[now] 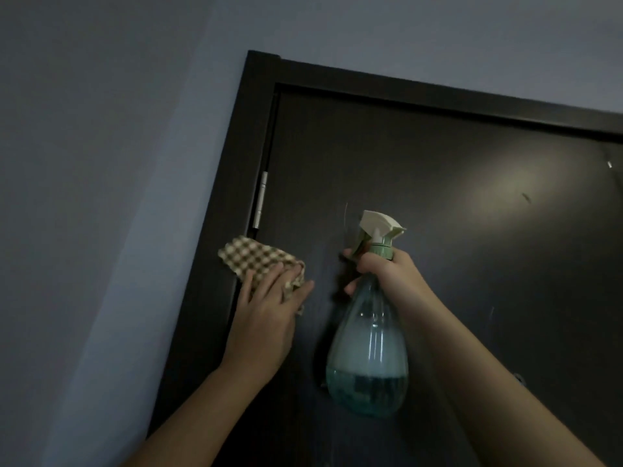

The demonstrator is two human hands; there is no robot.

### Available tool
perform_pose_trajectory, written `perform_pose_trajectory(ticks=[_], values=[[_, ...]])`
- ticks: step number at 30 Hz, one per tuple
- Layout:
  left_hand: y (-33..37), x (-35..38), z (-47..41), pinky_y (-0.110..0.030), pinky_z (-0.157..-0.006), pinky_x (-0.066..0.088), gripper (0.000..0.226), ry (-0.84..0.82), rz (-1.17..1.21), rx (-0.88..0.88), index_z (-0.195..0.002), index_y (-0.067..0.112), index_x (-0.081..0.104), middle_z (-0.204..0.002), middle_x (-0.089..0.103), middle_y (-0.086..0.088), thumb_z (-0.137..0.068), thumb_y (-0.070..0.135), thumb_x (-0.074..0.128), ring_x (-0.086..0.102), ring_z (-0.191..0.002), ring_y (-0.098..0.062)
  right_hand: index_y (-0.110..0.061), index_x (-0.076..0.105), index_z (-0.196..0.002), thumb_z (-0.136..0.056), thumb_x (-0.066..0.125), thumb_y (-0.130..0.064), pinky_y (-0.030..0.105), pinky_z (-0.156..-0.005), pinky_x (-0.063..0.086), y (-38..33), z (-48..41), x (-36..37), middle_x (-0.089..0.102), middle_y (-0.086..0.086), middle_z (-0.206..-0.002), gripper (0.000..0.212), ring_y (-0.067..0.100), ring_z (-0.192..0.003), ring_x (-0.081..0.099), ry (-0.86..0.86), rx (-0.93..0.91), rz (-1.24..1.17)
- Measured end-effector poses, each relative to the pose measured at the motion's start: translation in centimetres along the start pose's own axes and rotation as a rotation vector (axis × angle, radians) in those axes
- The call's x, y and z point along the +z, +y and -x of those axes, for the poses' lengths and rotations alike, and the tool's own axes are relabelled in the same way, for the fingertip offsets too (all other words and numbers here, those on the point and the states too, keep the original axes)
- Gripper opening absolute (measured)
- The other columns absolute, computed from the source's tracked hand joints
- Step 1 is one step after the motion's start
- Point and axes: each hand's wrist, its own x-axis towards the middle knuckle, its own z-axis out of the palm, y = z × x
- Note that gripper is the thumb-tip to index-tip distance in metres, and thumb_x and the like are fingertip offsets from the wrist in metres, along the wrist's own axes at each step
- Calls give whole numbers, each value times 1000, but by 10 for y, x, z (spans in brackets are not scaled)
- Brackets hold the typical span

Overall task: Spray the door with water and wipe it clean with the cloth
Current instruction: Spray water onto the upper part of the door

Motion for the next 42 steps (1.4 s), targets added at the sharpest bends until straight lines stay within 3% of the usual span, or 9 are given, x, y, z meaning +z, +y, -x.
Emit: perform_pose_trajectory(ticks=[3,6,16,19,22,28,35,42], values=[[-9,13,-1,-54,-113,24,63,-29,-43,30,-141,23,46,-152,36,-5,-80,9,52,29,-142,-28,2,61,-105,-86,50,0,24,-46,47,0,-10,-2,60,20,-71,22,22,-48,60,33,7,3],[-11,14,-2,-51,-112,21,60,-26,-50,48,-141,21,47,-151,37,-6,-81,17,37,30,-141,-27,5,58,-109,-84,51,2,22,-43,45,-1,-17,-2,59,16,-72,26,23,-43,57,56,9,-25],[-13,2,-8,-46,-106,29,55,-57,-93,79,-133,21,56,-145,47,-5,-81,22,38,40,-131,-25,2,58,-106,-84,51,2,26,-45,48,-12,-27,7,61,16,-81,23,22,-47,59,1,15,-16],[-14,0,-8,-46,-106,29,54,-68,-84,80,-133,21,57,-145,47,-4,-81,21,40,41,-132,-24,5,58,-111,-84,52,0,25,-46,48,-15,-31,8,62,15,-73,28,22,-47,60,0,25,-9],[-15,-2,-8,-44,-106,28,54,-84,-83,88,-132,22,57,-144,48,-4,-81,21,39,43,-131,-24,3,57,-113,-84,54,1,25,-45,47,-20,-35,8,62,13,-83,30,22,-49,60,-3,37,5],[-17,-5,-8,-42,-107,25,56,-111,-73,88,-132,24,56,-143,50,-3,-80,20,37,46,-130,-24,2,60,-106,-82,58,1,22,-42,47,-34,-43,5,63,5,-56,24,20,-43,60,17,98,57],[-20,-2,-8,-42,-107,25,57,-110,-35,92,-132,23,57,-142,50,-3,-79,17,37,47,-130,-24,-2,62,-96,-82,57,0,24,-44,51,-31,-28,0,62,5,-51,15,19,-45,62,2,172,120],[-13,-2,11,-47,-97,44,50,29,-15,107,-120,15,66,-129,61,-11,-76,0,47,57,-118,-31,7,60,-106,-83,50,3,22,-42,47,-1,10,-11,60,2,-46,25,22,-44,59,-18,236,163]])
